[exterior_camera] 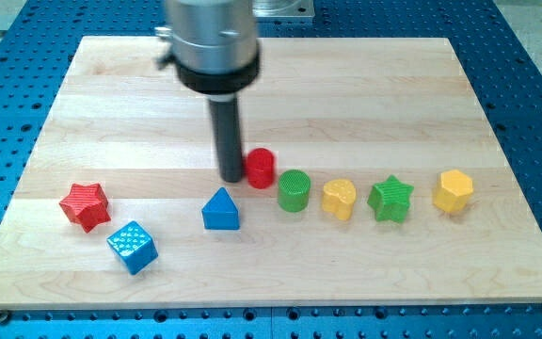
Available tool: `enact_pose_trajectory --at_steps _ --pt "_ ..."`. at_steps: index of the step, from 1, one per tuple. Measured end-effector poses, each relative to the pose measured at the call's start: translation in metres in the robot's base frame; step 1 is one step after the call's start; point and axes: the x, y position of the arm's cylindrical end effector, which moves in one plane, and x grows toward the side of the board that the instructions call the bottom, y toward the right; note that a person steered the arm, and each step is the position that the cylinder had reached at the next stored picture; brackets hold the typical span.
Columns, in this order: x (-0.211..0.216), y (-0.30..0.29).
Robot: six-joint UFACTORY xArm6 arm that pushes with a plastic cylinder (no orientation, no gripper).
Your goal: Push the hexagon to the top right of the green star
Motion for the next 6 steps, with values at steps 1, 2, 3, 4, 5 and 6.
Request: enact_pose_trajectory --at_steps 1,2,3,4,5,6 --pt "-0.053 -0.009" --pt "-0.055 -0.019" --pt "-0.067 0.068" --pt "-0.043 0.206" --pt "-0.017 0.317" --pt "-0.006 0.326"
